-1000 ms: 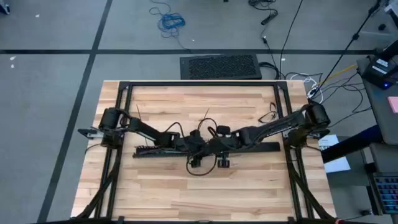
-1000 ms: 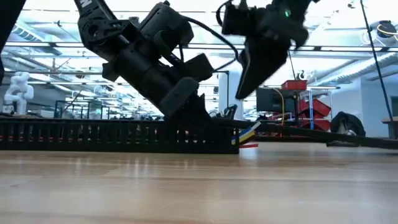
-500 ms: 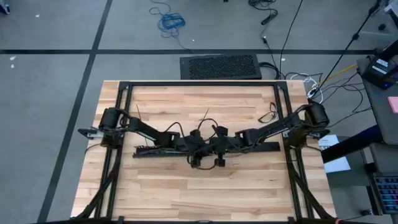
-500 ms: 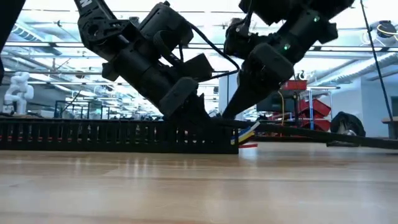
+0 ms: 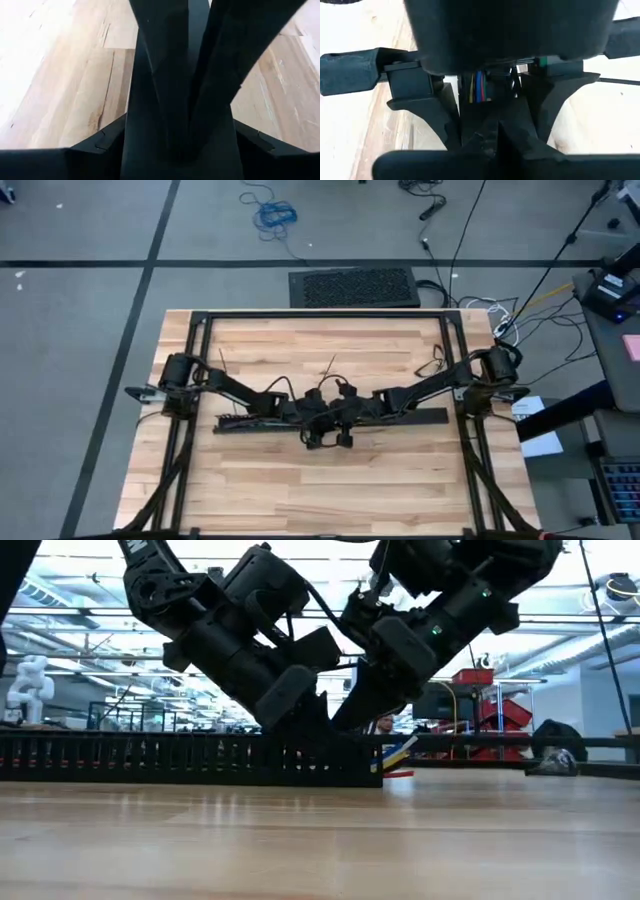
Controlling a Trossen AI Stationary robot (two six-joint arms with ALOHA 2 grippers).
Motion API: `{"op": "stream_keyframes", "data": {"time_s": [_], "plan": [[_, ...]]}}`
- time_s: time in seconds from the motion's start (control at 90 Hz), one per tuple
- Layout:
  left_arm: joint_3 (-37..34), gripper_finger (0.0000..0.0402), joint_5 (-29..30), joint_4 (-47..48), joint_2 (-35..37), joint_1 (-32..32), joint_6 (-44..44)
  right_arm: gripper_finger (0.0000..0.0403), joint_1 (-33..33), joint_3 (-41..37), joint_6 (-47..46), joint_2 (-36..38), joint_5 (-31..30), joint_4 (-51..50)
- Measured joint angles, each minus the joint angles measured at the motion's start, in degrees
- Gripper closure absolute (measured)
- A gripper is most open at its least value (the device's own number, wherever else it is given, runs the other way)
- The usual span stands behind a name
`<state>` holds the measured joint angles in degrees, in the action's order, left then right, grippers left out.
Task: Ziptie cables
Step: Close the black cable duct
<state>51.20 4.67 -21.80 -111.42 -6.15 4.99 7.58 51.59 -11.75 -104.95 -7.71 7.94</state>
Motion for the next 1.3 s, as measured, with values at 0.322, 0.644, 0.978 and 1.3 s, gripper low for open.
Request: {"op": "stream_keyframes", "data": {"time_s": [0.322, 0.644, 0.978, 1.3], "plan": [[-0.28, 0.0159, -0.33, 7.05, 6.22, -0.90, -2.54, 0.0403, -0.51, 0.13, -0.44, -0.32, 0.65, 0.84], [-0.09, 0.0159, 0.29, 8.00, 6.70, -1.11, -2.09, 0.0403, -0.51, -0.11, 0.38, -0.56, 0.62, 2.10], [0.26, 0.0159, 0.52, 6.95, 5.73, -1.11, -1.03, 0.0403, -1.36, -0.02, -0.36, -3.43, 1.95, 5.39], [0.63, 0.0159, 0.12, 8.63, 5.98, -1.09, 0.19, 0.0403, -1.40, -0.04, -0.09, -3.34, 2.16, 6.12]]}}
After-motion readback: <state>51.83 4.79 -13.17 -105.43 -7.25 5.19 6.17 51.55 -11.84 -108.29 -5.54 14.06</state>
